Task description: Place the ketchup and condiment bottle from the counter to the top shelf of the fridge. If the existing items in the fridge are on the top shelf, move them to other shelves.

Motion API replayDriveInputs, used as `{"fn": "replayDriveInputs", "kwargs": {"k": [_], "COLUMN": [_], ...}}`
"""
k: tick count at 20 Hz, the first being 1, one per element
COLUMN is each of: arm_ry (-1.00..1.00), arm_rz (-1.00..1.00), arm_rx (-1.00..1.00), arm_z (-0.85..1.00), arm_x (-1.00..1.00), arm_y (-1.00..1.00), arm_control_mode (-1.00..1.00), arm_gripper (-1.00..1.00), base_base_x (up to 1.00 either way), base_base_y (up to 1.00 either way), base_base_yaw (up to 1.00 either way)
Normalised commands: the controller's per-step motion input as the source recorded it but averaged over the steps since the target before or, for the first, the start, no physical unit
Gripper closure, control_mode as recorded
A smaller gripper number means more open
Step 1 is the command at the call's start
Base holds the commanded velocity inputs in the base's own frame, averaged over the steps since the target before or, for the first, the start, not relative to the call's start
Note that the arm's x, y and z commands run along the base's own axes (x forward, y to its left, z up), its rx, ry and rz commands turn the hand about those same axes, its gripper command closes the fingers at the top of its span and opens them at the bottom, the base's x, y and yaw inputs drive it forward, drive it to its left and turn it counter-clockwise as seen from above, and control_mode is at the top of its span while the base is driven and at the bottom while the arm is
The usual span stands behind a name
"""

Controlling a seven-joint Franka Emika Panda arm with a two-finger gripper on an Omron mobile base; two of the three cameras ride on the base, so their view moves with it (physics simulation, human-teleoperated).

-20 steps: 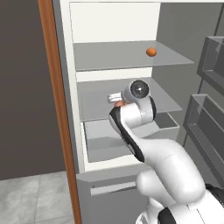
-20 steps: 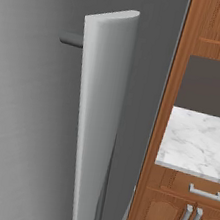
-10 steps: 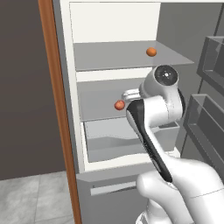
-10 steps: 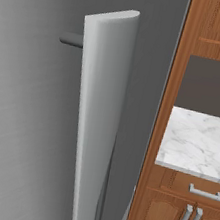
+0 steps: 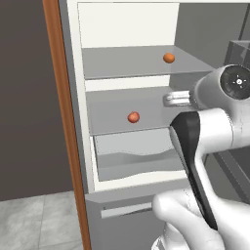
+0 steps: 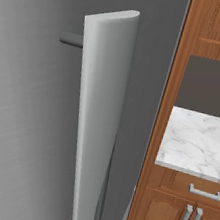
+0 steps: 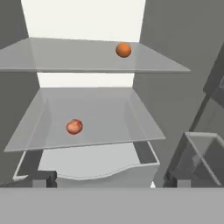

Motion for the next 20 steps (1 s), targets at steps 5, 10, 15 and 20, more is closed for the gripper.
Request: {"fn": "replayDriveInputs", "kwargs": {"k": [5, 10, 15, 20], "arm_ry": [-0.09, 0.01, 0.03, 0.0], "arm_rz": [-0.16, -0.11, 0.0, 0.0], "arm_rx": [0.0, 0.0, -0.02, -0.08], "arm_z": [1.0, 0.82, 0.12, -0.55], "arm_x": [-0.15, 0.27, 0.64, 0.56], "arm_y": [-0.31, -0.12, 0.0, 0.0], "arm_control_mode": [-1.0, -1.0, -1.0, -1.0], "arm_gripper": [-1.0, -1.0, -1.0, -1.0], "base_base_x": [0.0, 0.0, 0.0, 0.0], "base_base_y": [0.0, 0.0, 0.0, 0.0], "base_base_yaw": [0.0, 0.0, 0.0, 0.0]}}
